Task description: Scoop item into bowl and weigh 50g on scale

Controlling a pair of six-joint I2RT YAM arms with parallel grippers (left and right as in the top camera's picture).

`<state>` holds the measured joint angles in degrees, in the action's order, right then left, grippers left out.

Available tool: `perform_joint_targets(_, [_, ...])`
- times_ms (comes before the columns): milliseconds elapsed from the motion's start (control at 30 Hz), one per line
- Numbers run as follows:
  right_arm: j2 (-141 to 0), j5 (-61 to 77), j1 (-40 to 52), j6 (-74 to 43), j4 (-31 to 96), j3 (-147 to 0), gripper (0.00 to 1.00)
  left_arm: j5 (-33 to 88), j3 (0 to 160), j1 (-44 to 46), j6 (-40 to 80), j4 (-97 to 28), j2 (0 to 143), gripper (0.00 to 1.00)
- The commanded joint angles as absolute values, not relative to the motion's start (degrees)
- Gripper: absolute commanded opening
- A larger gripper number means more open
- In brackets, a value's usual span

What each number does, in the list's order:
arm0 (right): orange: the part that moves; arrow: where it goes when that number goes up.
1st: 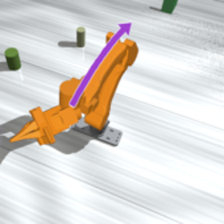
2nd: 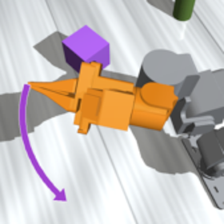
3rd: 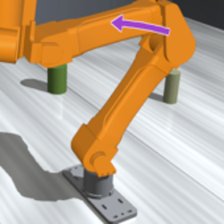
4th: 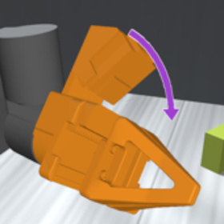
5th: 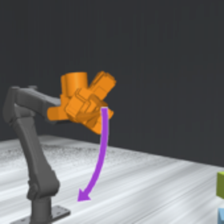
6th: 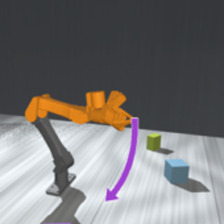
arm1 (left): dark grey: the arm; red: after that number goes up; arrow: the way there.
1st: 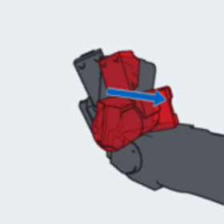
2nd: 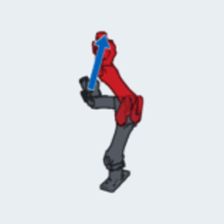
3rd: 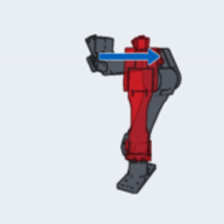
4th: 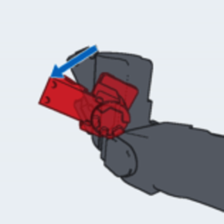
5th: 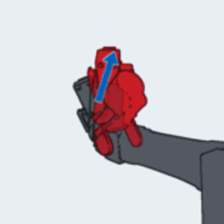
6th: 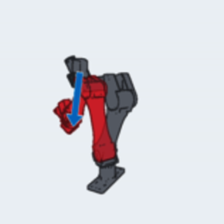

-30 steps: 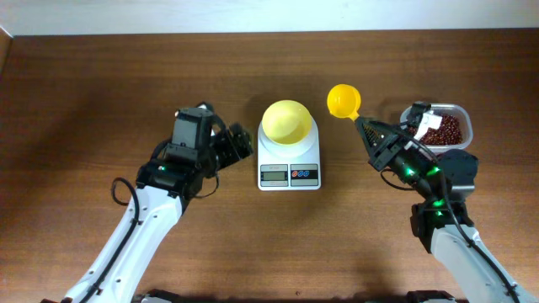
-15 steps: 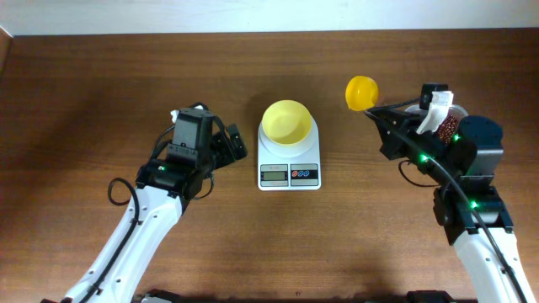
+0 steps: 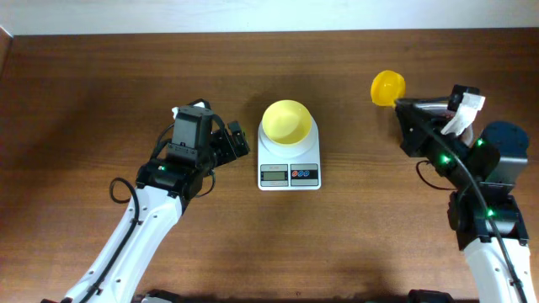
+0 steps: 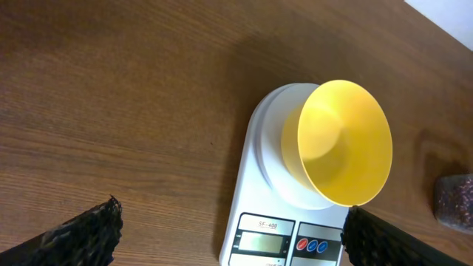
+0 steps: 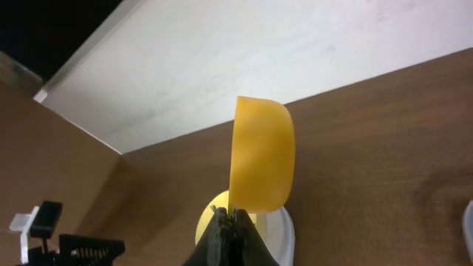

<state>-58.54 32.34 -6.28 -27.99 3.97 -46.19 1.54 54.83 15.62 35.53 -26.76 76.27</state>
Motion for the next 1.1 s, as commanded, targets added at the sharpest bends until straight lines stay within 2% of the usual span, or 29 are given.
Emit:
perform_joint_targets(0, [-57.7, 31.6, -7.6, -29.7, 3.6, -47.3, 0.04, 2.1, 55.5, 15.6, 34.6, -26.0, 75.2, 0.99])
perform_joint_targets(333, [-58.0, 29.0, -7.6, -34.1, -0.1, -47.3, 0.04, 2.3, 55.5, 15.6, 34.6, -25.0, 75.2, 0.99])
perform_joint_targets(433, [-57.9, 28.2, -7.6, -31.4, 0.7, -47.3, 0.04, 5.3, 55.6, 15.6, 27.0, -25.4, 75.2, 0.99])
perform_joint_targets(500, [-57.6, 27.8, -7.5, -23.9, 4.2, -47.3, 0.04, 6.1, 55.6, 15.7, 25.0, -25.8, 75.2, 1.00])
perform_joint_targets(567, [-55.8, 21.1, -7.5, -21.1, 9.6, -47.7, 0.04, 7.7, 55.6, 18.5, 19.7, -25.8, 75.2, 0.97])
perform_joint_targets(667, [-52.6, 20.3, -7.5, -16.9, 15.7, -47.7, 0.04, 3.9, 55.6, 26.3, 17.0, -25.8, 75.2, 0.91])
perform_joint_targets(867, [-52.2, 15.8, -7.5, -13.7, 18.0, -49.5, 0.04, -1.5, 55.5, 34.9, 17.0, -25.5, 75.4, 0.98])
perform_joint_targets(900, [-52.2, 15.7, -7.5, -13.7, 18.1, -49.5, 0.04, -1.7, 55.5, 35.9, 17.0, -24.4, 76.4, 0.94])
perform_joint_targets(933, [-52.2, 15.8, -7.5, -13.7, 18.0, -49.5, 0.04, -1.8, 55.5, 36.1, 17.0, -23.2, 78.2, 0.71])
perform_joint_targets(967, [-52.2, 15.7, -7.5, -13.7, 18.0, -49.5, 0.04, -1.7, 55.5, 36.1, 17.1, -22.7, 79.5, 0.56])
perform_joint_targets(1067, [-52.2, 15.1, -7.5, -13.7, 16.9, -49.5, 0.04, 2.5, 55.5, 36.1, 17.1, -22.5, 83.9, 0.25])
